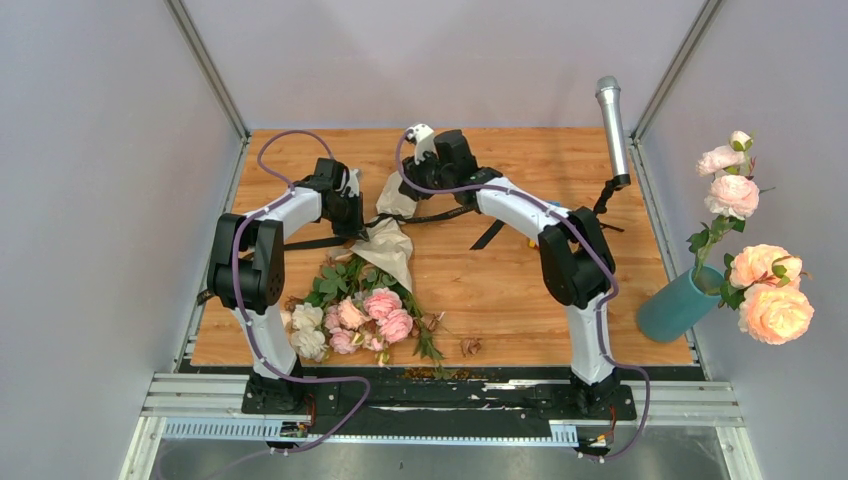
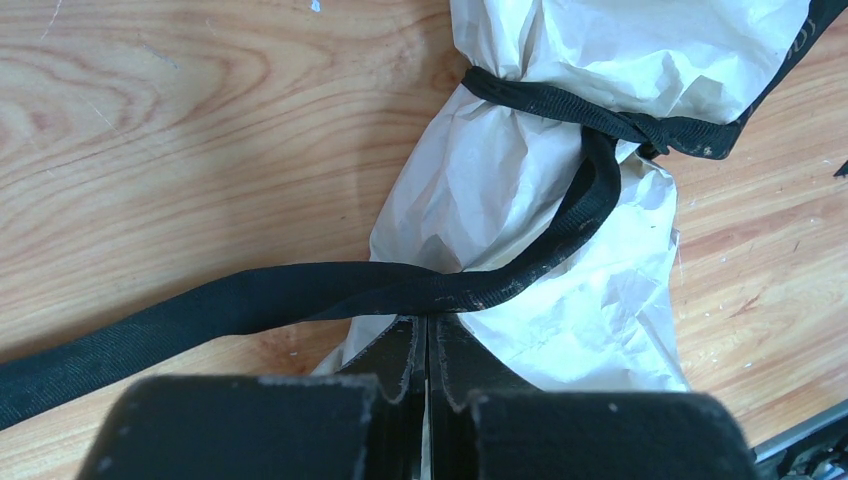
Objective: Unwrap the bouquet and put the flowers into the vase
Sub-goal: Untie the ribbon from the wrapping paper.
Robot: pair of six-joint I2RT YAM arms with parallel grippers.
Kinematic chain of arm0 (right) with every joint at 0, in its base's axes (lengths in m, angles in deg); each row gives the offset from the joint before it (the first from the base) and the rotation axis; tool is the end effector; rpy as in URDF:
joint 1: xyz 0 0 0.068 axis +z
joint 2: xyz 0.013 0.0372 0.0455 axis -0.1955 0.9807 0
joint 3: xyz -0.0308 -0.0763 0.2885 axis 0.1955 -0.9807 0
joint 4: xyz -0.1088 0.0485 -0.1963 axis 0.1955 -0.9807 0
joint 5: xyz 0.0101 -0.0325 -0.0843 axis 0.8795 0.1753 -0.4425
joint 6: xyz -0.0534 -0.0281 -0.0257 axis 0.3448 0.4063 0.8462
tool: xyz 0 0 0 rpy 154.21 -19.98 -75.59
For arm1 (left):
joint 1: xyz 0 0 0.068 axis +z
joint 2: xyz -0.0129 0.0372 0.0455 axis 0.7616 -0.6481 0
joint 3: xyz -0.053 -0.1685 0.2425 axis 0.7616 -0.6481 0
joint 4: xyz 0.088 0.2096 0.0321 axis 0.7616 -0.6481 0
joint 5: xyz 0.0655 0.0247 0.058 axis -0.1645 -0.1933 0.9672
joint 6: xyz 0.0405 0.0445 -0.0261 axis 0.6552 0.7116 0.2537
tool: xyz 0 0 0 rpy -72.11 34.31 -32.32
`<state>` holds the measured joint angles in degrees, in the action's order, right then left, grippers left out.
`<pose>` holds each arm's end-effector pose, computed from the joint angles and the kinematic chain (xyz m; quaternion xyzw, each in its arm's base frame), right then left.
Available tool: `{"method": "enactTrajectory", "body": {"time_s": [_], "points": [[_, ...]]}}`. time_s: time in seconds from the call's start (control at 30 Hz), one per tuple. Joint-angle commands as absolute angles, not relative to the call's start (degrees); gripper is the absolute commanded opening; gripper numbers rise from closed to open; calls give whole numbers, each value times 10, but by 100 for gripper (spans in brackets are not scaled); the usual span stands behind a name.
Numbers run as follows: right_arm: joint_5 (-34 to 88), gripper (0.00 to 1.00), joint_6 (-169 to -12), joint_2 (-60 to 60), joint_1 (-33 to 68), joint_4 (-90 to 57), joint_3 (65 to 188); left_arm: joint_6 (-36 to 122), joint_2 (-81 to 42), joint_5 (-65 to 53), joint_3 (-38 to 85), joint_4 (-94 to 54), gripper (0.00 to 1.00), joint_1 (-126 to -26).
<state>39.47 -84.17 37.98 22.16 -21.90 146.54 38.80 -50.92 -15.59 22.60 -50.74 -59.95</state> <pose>0.3953 0.2824 0.2785 -0.3276 0.7903 0.2879 0.4304 0.3562 -0.0810 0.2072 -0.0144 0.9639 -0.1967 0.1791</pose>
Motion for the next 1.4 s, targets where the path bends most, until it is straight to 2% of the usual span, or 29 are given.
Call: {"method": "enactTrajectory", "body": {"time_s": [0.0, 0.47, 1.37], "points": [[383, 29, -811, 419, 238, -257, 1519, 400, -521, -139, 226, -531, 0, -595], [381, 30, -824, 459, 250, -288, 1523, 398, -523, -143, 225, -530, 0, -596], [396, 24, -852, 492, 257, -290, 1539, 399, -524, -144, 226, -531, 0, -595]]}}
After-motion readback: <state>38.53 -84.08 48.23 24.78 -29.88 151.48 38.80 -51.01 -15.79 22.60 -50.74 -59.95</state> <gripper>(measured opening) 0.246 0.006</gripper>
